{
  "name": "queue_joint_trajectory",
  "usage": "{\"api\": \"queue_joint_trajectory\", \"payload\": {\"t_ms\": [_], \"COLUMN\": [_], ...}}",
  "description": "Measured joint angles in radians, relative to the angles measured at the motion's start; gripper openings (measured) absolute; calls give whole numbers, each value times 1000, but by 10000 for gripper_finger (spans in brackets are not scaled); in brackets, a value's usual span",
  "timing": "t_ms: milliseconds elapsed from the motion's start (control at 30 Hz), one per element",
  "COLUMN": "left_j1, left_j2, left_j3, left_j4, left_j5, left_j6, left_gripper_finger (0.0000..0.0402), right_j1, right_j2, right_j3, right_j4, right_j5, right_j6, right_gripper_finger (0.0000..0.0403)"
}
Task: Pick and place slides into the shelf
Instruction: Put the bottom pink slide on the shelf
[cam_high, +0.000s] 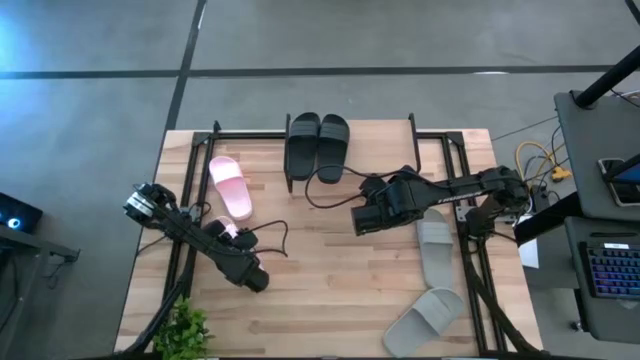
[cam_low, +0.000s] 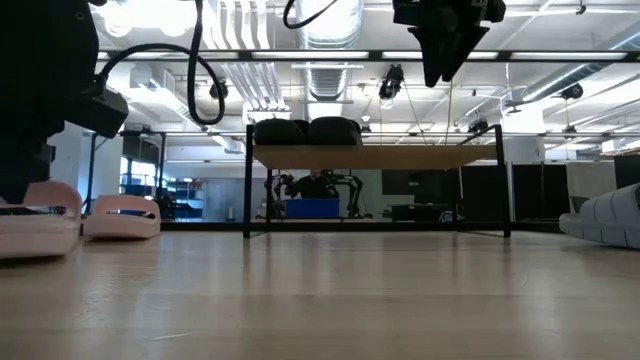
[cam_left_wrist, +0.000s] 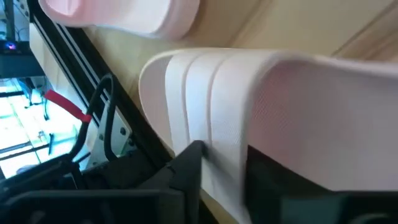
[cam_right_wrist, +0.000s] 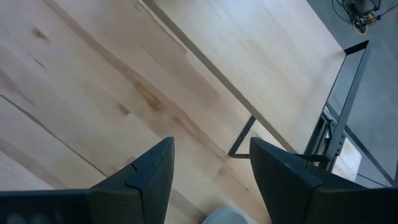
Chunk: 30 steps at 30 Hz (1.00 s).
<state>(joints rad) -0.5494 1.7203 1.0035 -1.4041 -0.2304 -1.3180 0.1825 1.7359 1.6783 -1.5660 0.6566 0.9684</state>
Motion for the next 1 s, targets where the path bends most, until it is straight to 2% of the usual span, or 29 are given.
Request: {"api": "queue_joint_trajectory", "payload": {"t_ms": [100,167,333,433,533,633,733,833,1000], "left_j1": [1,1,0,0,0,4,25,70,158], "left_j2": [-5,-6,-16,-42,-85,-121,-134,-113,-6], "left_j3": [0,-1,0,20,51,78,100,127,226], "left_j4": [1,0,3,14,42,74,125,183,211], "left_j5": [-23,-35,-47,-88,-168,-261,-315,-328,-335], "left_j6": [21,23,62,122,198,212,284,397,590], "left_gripper_finger": [24,7,3,2,1,1,1,1,0], "right_j1": [0,0,0,0,0,1,13,41,109], "right_j2": [0,0,0,0,-9,-27,-54,-95,-162], "right_j3": [0,0,0,0,0,0,0,0,0], "right_j4": [0,0,-2,-5,-5,-5,-4,-5,-5], "right_j5": [0,0,-1,-1,-1,-1,-1,-1,-1], "right_j6": [7,19,19,19,20,34,76,112,169], "right_gripper_finger": [198,194,182,175,167,161,153,145,133]}}
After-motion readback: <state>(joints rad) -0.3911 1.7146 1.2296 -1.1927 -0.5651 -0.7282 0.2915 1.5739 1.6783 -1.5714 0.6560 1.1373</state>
